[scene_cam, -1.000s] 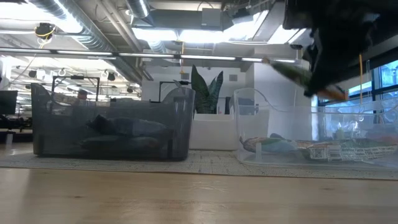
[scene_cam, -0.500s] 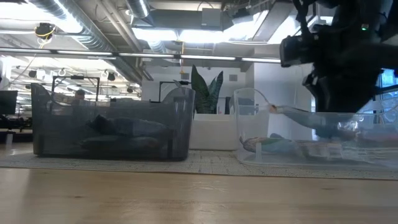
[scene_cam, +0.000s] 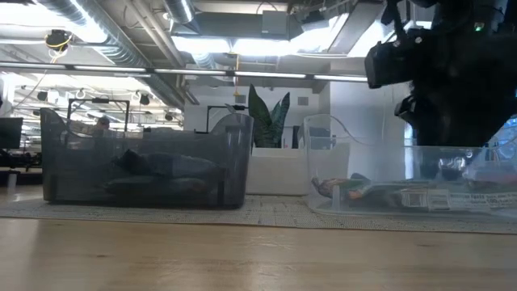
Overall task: Pick and place Granola Bars by type
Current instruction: Return to Home Position
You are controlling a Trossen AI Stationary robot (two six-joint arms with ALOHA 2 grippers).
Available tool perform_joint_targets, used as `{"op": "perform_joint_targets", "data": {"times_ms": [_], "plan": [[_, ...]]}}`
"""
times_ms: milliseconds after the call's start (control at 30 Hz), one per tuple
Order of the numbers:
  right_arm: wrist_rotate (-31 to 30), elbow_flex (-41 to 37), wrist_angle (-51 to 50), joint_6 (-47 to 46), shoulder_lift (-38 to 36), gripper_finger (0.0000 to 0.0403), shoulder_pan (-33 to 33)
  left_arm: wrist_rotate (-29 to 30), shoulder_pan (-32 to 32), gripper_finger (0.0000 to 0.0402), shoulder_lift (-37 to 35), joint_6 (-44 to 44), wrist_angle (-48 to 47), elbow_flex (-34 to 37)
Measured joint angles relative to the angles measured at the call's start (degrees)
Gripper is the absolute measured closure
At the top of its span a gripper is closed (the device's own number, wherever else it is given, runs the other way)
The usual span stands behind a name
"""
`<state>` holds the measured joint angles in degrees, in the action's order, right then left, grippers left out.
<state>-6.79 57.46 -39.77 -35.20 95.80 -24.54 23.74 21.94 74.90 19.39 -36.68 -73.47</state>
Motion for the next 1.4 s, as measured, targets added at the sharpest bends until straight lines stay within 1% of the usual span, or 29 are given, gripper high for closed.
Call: {"op": "perform_joint_targets", "data": {"times_ms": [33,100,200,300,367,467,600,667,733,800,867,933,1033,1133,1267,1400], "plan": [[0.82,0.44,-0.97,0.75,-0.29,0.0182,0.01,-0.08,-0.53,0.0171,-0.81,-0.30,-1.07,0.00],[0.49,2.07,-2.38,1.20,-1.38,0.0173,0.01,-0.43,-1.93,0.0171,-3.06,-0.41,-2.19,0.00],[-5.55,3.30,-0.05,3.38,-5.45,0.0167,-0.77,-0.52,-3.82,0.0171,-7.35,-2.20,-1.58,0.97],[-11.96,2.97,3.10,6.10,-11.24,0.0166,-1.61,-0.79,-4.70,0.0171,-13.80,-3.25,1.59,5.59],[-14.30,1.50,2.39,6.89,-15.89,0.0166,-2.01,-0.97,-4.86,0.0171,-19.32,-3.21,5.53,10.68],[-14.38,-2.40,2.95,7.38,-23.88,0.0166,-1.96,-0.96,-4.88,0.0171,-28.06,-3.53,13.17,19.92],[-14.50,-10.34,7.16,8.81,-36.08,0.0166,-1.12,-1.10,-4.88,0.0171,-39.86,-3.45,24.04,32.73],[-18.07,-14.12,9.50,10.76,-42.50,0.0166,-0.79,-0.66,-4.92,0.0171,-45.28,-2.48,27.40,38.54],[-22.91,-16.84,6.89,13.30,-48.40,0.0166,-0.70,1.00,-5.46,0.0171,-50.03,-1.29,30.85,43.63],[-25.11,-19.24,5.35,12.42,-53.34,0.0166,-0.67,2.57,-6.57,0.0171,-53.74,0.42,32.34,48.12],[-25.38,-21.89,6.58,8.63,-57.54,0.0166,-0.70,2.52,-7.89,0.0171,-56.47,2.25,32.79,51.88],[-26.06,-24.52,7.97,7.88,-61.36,0.0166,-0.71,1.92,-9.32,0.0171,-58.84,3.80,32.94,54.96],[-23.93,-28.35,8.36,7.12,-67.39,0.0166,-0.69,0.99,-11.21,0.0171,-61.84,4.03,33.54,58.32],[-22.85,-31.63,11.08,6.51,-74.15,0.0166,-0.72,0.50,-13.23,0.0171,-65.03,3.99,33.66,60.79],[-20.16,-36.04,15.71,8.99,-83.76,0.0166,-0.69,-1.45,-15.65,0.0171,-69.51,3.41,33.73,63.84],[-19.15,-40.24,19.13,12.52,-93.27,0.0166,-0.72,-3.00,-17.85,0.0171,-73.53,3.08,33.56,66.58]]}}
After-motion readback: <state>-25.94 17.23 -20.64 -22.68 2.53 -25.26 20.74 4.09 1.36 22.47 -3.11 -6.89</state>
